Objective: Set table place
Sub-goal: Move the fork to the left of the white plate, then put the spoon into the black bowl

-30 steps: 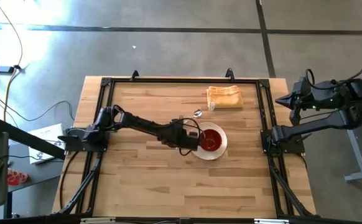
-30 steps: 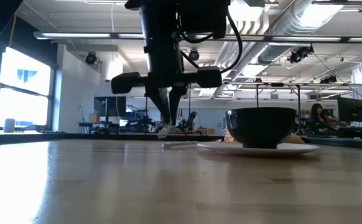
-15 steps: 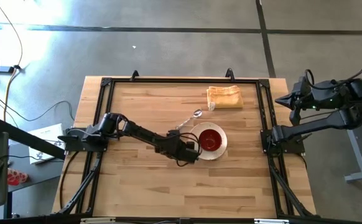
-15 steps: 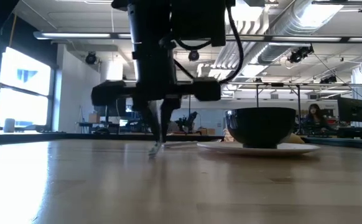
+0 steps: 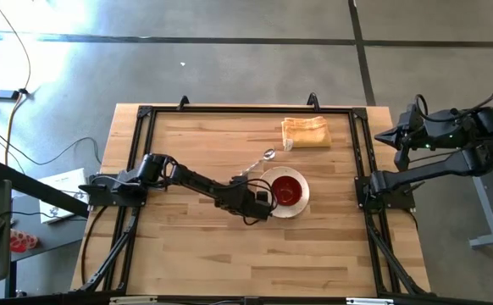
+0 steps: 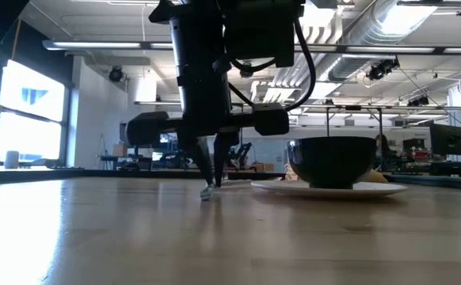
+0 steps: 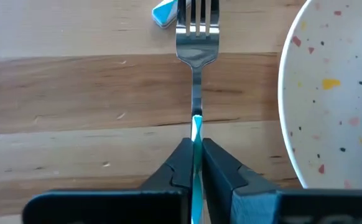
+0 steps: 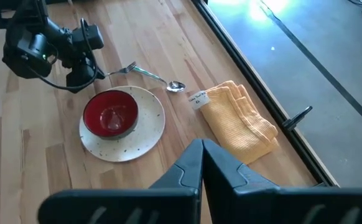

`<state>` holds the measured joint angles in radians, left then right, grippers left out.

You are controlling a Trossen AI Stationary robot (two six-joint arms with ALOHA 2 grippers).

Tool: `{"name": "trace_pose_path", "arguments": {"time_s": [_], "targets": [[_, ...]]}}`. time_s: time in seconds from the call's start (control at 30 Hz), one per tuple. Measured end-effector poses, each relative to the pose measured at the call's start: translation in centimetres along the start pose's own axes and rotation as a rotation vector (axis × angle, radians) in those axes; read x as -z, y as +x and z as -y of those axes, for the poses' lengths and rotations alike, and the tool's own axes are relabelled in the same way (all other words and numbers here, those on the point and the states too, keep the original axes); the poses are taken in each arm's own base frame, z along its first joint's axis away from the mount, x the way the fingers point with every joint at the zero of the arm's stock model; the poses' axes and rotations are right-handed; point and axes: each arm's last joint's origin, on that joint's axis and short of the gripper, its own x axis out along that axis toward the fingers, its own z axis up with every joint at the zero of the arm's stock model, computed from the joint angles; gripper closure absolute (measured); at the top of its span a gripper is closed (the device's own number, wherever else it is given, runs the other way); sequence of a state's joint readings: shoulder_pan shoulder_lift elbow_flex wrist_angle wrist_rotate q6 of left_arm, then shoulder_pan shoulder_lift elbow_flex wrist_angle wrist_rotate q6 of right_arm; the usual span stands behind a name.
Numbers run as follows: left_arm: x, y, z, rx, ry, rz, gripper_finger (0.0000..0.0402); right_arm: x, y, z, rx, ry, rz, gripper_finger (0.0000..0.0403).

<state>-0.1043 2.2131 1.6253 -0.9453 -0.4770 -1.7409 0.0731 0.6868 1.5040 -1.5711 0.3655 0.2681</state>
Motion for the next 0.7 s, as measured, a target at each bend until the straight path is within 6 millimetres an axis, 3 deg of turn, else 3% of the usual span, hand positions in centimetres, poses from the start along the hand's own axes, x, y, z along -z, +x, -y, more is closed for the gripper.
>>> {"name": "trace_pose_path", "arguments": {"time_s": [0.27, 0.57, 0.7], "targets": [[0.0, 0.0, 0.0, 0.004, -0.001, 0.002, 0.0349, 0.0, 0.0, 0.0, -0.001, -0.007, 0.0, 0.0402], [-0.1, -0.1, 0.1, 0.015, 0.0, 0.036, 0.0344, 0.0, 0.0, 0.0, -0.002, -0.012, -0.001, 0.0402], [-0.5, -1.0, 0.2, 0.016, 0.066, 0.059, 0.0343, 0.0, 0.0, 0.0, -0.002, -0.012, -0.001, 0.0402]]}}
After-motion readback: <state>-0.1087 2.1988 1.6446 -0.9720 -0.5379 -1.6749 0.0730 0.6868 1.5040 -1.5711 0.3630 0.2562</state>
